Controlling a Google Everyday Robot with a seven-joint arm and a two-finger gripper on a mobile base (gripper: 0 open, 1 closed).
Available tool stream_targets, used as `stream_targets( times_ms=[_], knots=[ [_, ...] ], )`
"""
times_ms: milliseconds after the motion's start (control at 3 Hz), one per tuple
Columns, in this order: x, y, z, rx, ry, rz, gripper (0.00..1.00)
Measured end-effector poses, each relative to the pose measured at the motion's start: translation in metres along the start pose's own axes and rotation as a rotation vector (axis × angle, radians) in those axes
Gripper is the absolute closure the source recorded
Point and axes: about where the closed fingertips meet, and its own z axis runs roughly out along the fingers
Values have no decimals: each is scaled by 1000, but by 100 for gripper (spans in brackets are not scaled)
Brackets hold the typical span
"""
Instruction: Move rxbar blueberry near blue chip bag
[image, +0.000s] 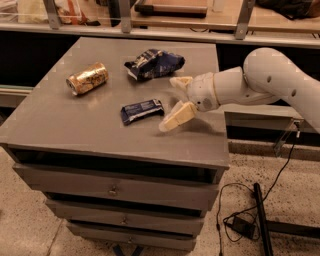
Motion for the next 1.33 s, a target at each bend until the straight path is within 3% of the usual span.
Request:
stream_targets(
  times_ms=[333,667,1000,1333],
  knots=[
    [8,-2,7,-8,15,31,0],
    [16,-1,12,-24,37,86,18],
    [21,-1,16,-43,49,128,42],
    [13,-2,12,-43,49,128,74]
  ],
)
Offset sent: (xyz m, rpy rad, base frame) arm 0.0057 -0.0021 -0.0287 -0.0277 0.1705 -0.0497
